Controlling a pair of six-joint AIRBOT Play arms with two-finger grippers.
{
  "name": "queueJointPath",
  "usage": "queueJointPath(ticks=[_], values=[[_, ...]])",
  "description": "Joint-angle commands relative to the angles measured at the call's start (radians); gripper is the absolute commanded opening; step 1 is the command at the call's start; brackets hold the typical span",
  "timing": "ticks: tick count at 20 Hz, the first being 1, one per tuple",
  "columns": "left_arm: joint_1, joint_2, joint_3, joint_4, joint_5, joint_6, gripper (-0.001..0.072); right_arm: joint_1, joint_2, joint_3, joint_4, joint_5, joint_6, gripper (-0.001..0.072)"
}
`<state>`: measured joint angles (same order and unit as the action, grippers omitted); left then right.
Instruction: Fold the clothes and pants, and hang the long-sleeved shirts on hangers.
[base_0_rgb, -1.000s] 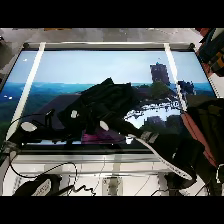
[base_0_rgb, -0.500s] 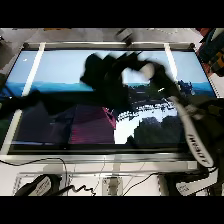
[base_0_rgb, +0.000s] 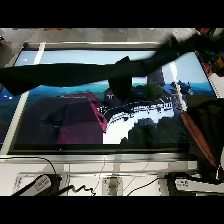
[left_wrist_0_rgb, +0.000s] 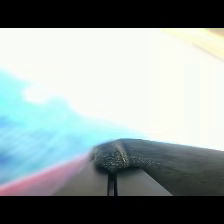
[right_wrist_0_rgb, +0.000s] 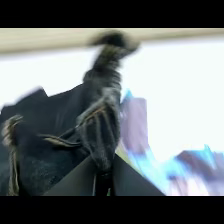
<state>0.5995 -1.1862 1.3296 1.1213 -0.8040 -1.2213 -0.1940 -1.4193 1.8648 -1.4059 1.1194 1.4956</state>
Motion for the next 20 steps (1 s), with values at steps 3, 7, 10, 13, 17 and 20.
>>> queueJointPath(ticks=[3,7,10,13,17,20], values=[[0.051,-0.122,-0.1,0.323,-0.189,0.069,0.0016,-0.083,0.127,-0.283,-0.023,0.29,-0.031,0.0019],[0.093,-0.169,-0.225,0.409,-0.224,0.114,0.0018,-0.083,0.366,-0.698,-0.024,0.273,-0.031,0.0019],[0.109,-0.202,-0.244,0.5,-0.286,0.114,0.0018,-0.083,0.549,-0.959,-0.023,0.322,-0.03,0.002],[0.111,-0.212,-0.245,0.626,-0.324,0.114,0.0017,-0.083,0.658,-1.122,-0.024,0.452,-0.031,0.002],[0.117,-0.247,-0.246,0.722,-0.471,0.114,0.0017,-0.082,0.683,-1.189,-0.024,0.553,-0.031,0.0021],[0.118,-0.299,-0.246,0.762,-0.537,0.101,0.0017,-0.082,0.683,-1.189,-0.024,0.537,-0.032,0.0022]])
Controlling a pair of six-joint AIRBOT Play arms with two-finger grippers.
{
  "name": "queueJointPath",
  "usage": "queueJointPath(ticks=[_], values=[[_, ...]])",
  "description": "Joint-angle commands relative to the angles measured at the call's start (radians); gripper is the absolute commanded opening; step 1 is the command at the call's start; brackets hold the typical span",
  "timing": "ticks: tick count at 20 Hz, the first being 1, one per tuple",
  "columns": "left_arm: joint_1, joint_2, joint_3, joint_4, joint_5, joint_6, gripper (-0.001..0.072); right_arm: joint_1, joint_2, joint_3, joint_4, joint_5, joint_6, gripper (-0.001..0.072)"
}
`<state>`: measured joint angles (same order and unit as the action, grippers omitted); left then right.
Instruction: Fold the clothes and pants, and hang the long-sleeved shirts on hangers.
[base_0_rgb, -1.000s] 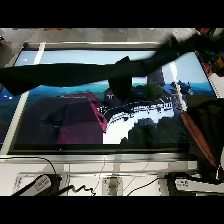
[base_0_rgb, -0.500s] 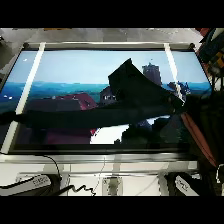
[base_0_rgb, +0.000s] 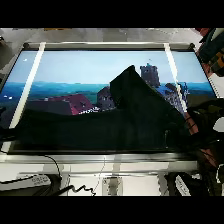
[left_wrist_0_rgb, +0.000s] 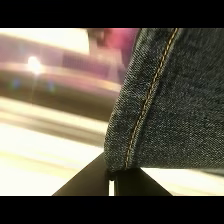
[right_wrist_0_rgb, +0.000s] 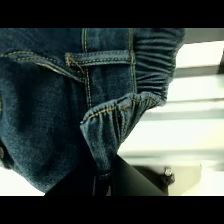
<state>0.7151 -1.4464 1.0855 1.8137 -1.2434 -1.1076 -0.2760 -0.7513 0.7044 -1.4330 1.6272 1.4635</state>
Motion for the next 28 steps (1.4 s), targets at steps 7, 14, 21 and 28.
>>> queueJointPath(ticks=[7,14,21,28], values=[[-0.025,-0.048,0.089,0.032,-0.108,-0.178,0.0703,-0.001,0.015,-0.028,0.0,-0.029,-0.016,0.0559],[-0.291,-0.005,0.332,-0.465,0.06,-0.21,0.0694,-0.001,0.015,-0.028,-0.06,-0.439,0.037,0.0553],[-0.871,-0.139,0.333,-0.726,0.246,-0.142,0.0684,-0.001,0.015,-0.028,-0.042,-0.659,0.047,0.0549],[-1.279,-0.393,0.57,-0.411,0.442,-0.317,0.0574,-0.001,0.015,-0.028,-0.047,-0.796,0.043,0.0549]])
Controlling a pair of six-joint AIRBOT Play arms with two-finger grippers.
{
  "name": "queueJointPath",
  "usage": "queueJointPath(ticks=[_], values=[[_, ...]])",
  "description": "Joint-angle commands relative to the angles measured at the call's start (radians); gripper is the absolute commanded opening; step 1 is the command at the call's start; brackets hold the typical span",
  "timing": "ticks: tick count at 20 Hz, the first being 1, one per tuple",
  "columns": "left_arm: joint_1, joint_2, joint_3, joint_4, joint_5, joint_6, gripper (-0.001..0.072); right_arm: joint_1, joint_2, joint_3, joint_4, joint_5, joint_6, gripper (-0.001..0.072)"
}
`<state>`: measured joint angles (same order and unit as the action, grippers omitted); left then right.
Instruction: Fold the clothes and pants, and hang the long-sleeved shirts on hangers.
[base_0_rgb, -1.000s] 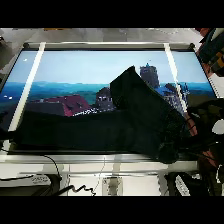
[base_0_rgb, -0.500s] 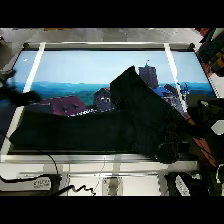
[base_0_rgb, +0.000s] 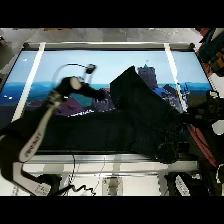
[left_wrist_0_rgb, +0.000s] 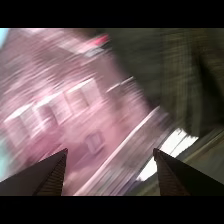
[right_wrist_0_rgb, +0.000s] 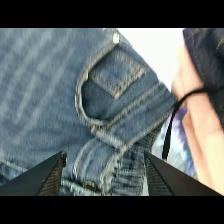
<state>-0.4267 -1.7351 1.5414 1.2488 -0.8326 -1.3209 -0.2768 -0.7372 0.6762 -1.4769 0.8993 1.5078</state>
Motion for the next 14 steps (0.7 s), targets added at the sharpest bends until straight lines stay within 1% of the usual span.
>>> queueJointPath(ticks=[1,3,6,8,10,13,14], values=[[-0.158,-0.142,0.174,0.155,-0.003,-0.117,0.0577,0.0,0.001,0.0,-0.003,-0.079,-0.002,0.0549],[-0.194,-0.195,0.261,0.173,-0.034,-0.115,0.0577,0.0,0.001,0.0,-0.003,-0.103,-0.002,0.0549],[-0.226,-0.243,0.311,0.305,-0.044,-0.116,0.0576,0.0,0.001,0.0,-0.002,-0.125,-0.002,0.0549],[-0.235,-0.256,0.311,0.307,-0.067,-0.115,0.0576,0.0,0.001,0.0,-0.002,-0.127,-0.002,0.0549],[-0.239,-0.266,0.311,0.348,-0.104,-0.115,0.0576,0.0,0.001,0.0,-0.002,-0.127,-0.002,0.0549],[-0.239,-0.285,0.311,0.373,-0.088,-0.115,0.0574,0.0,0.001,0.0,-0.002,-0.127,-0.002,0.055],[-0.239,-0.297,0.311,0.391,-0.089,-0.116,0.0536,0.0,0.001,0.0,-0.002,-0.127,-0.001,0.0549]])
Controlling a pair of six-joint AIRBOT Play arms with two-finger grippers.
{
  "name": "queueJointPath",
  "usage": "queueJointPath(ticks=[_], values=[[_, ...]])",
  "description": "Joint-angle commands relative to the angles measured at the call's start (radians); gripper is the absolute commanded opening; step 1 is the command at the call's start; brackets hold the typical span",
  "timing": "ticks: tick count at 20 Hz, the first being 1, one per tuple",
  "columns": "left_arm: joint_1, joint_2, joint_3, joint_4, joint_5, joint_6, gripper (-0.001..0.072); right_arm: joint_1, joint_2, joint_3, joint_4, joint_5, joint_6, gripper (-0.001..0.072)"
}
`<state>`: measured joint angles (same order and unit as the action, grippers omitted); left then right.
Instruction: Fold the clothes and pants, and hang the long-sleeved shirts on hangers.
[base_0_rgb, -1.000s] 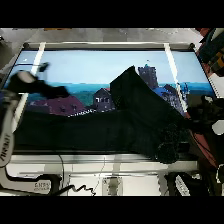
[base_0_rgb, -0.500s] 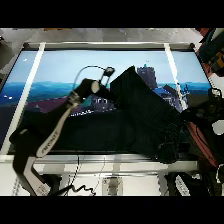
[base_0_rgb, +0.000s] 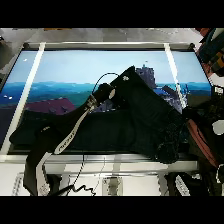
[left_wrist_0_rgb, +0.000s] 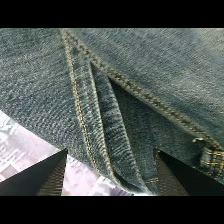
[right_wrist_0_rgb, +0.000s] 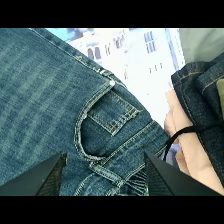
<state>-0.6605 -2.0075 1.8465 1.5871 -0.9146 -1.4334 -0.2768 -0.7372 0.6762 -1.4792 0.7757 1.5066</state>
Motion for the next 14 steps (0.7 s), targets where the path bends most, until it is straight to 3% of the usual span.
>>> queueJointPath(ticks=[1,4,7,8,10,11,13,14], values=[[-0.005,-0.039,0.006,0.08,-0.005,-0.003,0.0508,0.0,0.001,0.0,0.001,-0.003,0.0,0.0549],[-0.005,-0.064,0.019,0.139,0.046,-0.044,0.05,0.0,0.001,0.0,0.001,-0.002,0.0,0.0549],[0.0,-0.065,0.028,0.221,0.21,-0.218,0.0469,0.0,0.001,0.0,0.001,-0.002,0.0,0.0549],[0.005,-0.069,0.029,0.222,0.244,-0.248,0.0416,0.0,0.001,0.0,0.001,-0.002,0.0,0.0549],[0.021,-0.086,0.03,0.222,0.272,-0.311,0.0397,0.0,0.001,0.0,0.001,-0.002,0.0,0.0549],[0.028,-0.092,0.03,0.219,0.274,-0.336,0.0309,0.0,0.001,0.0,0.001,-0.002,0.0,0.0549],[0.035,-0.092,0.031,0.219,0.274,-0.343,0.0022,0.0,0.001,0.0,0.001,-0.003,0.0,0.0549],[0.04,-0.089,0.033,0.219,0.275,-0.344,0.0019,0.0,0.001,0.0,0.001,-0.005,0.0,0.0549]])
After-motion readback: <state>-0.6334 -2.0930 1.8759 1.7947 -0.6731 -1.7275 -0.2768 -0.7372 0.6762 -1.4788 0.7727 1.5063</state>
